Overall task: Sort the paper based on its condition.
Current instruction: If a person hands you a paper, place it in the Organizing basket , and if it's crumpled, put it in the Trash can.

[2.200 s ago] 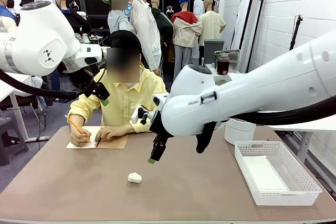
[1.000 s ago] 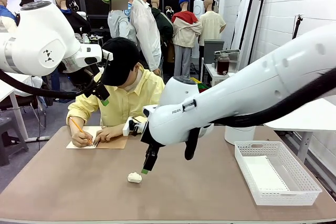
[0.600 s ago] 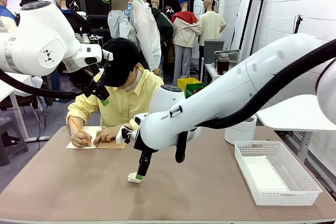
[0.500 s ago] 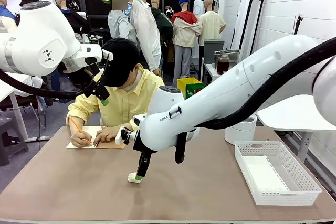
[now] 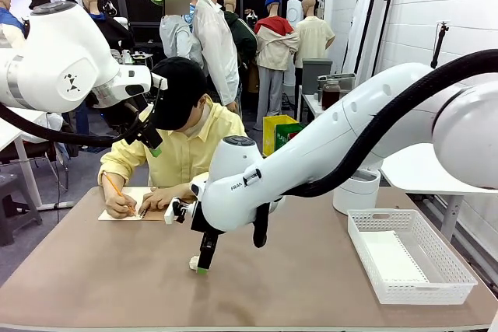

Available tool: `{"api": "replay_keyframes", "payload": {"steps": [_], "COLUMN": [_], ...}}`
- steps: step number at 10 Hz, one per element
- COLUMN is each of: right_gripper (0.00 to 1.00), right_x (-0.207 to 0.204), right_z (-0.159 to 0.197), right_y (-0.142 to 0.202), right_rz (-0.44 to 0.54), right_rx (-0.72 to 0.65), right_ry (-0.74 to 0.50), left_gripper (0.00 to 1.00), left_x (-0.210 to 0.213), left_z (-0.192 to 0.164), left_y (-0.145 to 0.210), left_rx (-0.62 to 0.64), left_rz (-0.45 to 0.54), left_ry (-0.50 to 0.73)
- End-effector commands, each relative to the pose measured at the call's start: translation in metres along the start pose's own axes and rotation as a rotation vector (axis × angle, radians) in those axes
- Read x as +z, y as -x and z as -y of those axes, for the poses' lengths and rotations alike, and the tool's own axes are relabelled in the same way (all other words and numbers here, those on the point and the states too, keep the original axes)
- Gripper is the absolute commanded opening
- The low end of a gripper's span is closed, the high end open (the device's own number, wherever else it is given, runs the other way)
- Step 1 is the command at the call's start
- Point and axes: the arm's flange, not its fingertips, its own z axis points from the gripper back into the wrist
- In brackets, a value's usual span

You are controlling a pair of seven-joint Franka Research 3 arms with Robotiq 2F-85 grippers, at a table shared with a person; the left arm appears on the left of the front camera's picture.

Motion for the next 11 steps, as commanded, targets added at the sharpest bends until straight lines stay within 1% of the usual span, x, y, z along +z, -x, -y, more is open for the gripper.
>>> {"api": "replay_keyframes", "payload": {"steps": [1, 11], "right_gripper": [1.0, 1.0], "right_x": [-0.006, -0.034], "right_z": [0.007, 0.03], "right_y": [-0.012, -0.018], "right_rz": [-0.027, -0.088], "right_rx": [-0.01, -0.016], "right_ry": [-0.011, -0.019], "left_gripper": [1.0, 1.0], "left_x": [0.001, 0.001], "left_z": [-0.002, -0.002], "left_y": [0.0, 0.0], "left_rx": [-0.001, -0.001], "left_rz": [0.002, 0.002], "left_ry": [-0.001, -0.001]}}
